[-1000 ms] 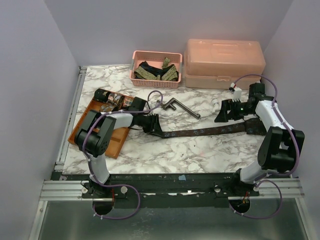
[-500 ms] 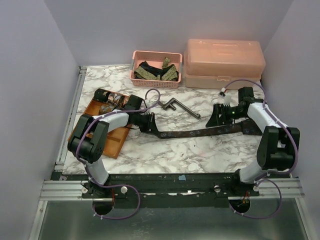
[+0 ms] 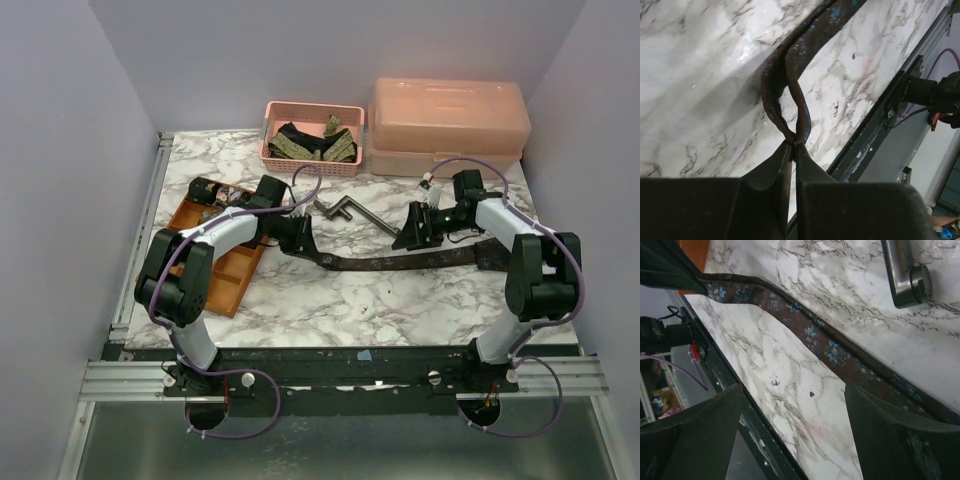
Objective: Roll the ties
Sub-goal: Roll the tie at the center of the board.
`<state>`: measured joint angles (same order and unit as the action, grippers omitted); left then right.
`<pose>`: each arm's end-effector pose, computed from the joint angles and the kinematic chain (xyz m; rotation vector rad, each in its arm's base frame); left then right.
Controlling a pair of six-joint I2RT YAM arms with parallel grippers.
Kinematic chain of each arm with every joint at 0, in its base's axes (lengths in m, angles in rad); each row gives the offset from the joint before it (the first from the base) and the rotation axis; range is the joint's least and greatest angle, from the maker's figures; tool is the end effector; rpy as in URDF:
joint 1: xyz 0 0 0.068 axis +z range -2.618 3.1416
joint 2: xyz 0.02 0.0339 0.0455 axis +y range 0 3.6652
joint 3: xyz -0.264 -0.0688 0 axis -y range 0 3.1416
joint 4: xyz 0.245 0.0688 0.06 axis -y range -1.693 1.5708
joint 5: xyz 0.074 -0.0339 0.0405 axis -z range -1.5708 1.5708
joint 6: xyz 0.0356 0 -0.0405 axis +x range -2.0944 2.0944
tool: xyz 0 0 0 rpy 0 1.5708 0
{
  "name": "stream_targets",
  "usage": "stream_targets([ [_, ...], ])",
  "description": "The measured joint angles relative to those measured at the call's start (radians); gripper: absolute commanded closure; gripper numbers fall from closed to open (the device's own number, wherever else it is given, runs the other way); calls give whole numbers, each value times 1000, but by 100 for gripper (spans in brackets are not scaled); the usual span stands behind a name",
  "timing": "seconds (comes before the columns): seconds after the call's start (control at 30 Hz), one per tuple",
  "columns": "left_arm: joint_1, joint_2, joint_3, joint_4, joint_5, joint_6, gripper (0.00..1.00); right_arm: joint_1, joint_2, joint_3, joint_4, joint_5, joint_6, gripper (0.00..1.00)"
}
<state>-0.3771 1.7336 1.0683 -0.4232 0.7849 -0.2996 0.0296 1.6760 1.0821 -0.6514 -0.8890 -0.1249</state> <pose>0.3055 -0.1481 0.1821 0.3759 2.6634 -1.2633 0.3142 0.0370 0.1973 -0.3935 2.5135 1.1869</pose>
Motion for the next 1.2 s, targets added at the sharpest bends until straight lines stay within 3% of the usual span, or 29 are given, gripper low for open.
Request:
stream_targets([
  [0.4,-130,81,137,43,21,-83,85,10,117,44,7,-106,51,16],
  [0.53,-158,141,181,66,34,-95,59,11,127,44,7,-127,54,16],
  [0.63,-167,174,197,95,52,-110,52,12,138,44,7,-136,55,17],
  [0.73,-168,204,202,127,83,-126,54,17,150,44,7,-138,56,17],
  [0.87,-168,249,215,148,104,-138,69,30,159,44,14,-138,70,21],
  [1.2,-168,284,218,185,132,-162,91,131,167,44,119,-127,176,41],
])
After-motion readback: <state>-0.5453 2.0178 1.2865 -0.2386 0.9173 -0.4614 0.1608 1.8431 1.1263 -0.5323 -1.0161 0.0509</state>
